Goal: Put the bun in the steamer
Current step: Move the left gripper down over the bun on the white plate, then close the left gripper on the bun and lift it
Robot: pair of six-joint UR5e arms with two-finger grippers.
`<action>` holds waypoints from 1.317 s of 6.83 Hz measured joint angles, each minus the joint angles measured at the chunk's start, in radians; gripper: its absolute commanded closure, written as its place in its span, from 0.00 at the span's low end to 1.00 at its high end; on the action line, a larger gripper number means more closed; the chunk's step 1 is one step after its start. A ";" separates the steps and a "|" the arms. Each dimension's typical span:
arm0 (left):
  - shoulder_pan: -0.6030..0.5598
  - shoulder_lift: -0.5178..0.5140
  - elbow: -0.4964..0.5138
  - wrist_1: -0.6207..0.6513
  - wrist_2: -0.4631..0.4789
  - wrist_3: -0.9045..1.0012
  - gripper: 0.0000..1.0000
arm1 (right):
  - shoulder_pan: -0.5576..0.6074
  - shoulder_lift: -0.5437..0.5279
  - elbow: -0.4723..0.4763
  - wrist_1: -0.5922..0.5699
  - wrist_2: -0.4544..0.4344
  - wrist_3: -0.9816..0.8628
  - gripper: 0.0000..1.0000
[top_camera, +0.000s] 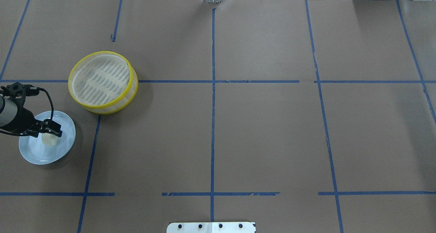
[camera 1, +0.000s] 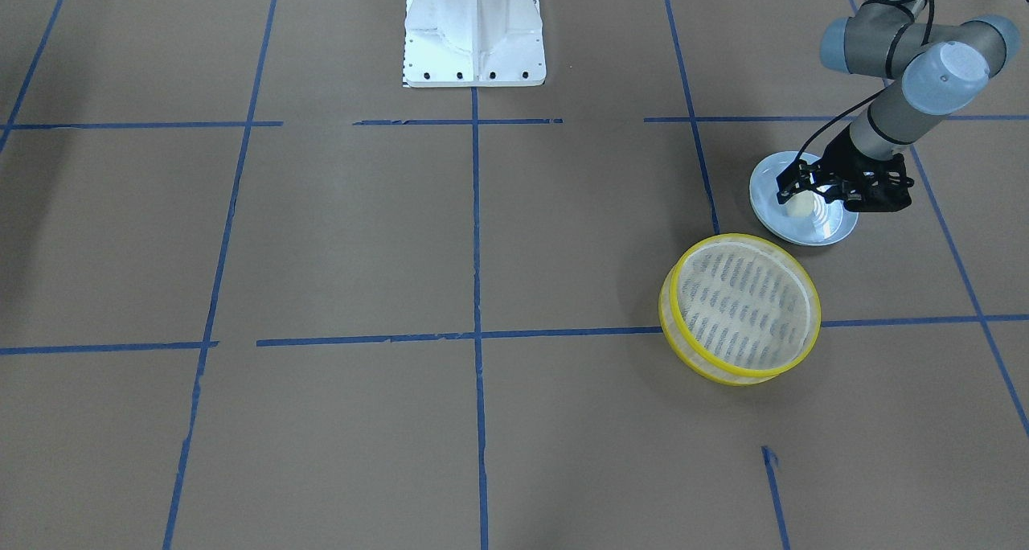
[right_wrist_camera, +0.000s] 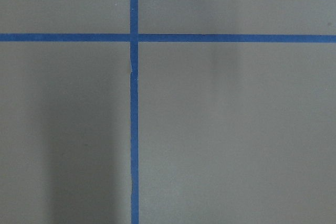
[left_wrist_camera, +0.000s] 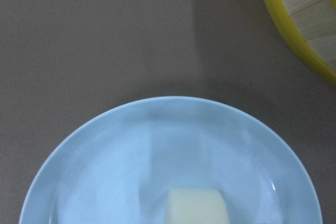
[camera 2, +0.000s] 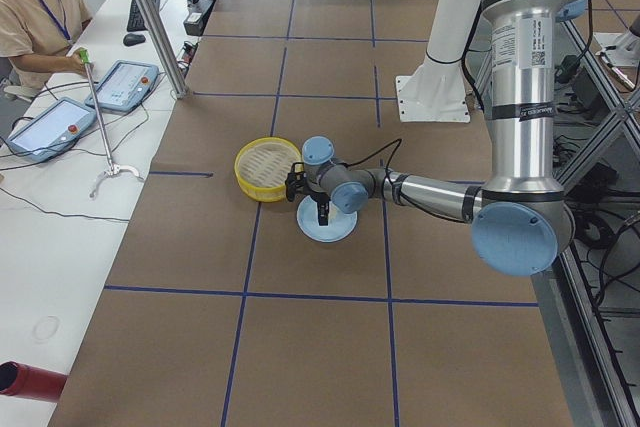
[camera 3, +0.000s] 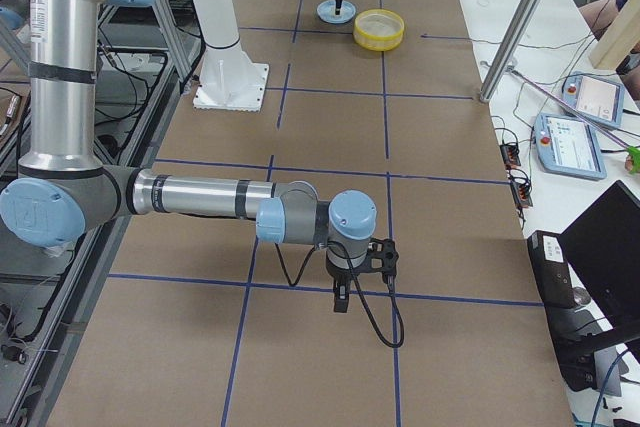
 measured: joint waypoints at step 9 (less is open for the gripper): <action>0.008 -0.008 -0.025 0.071 -0.012 0.001 0.65 | 0.000 0.000 0.000 0.000 0.000 0.000 0.00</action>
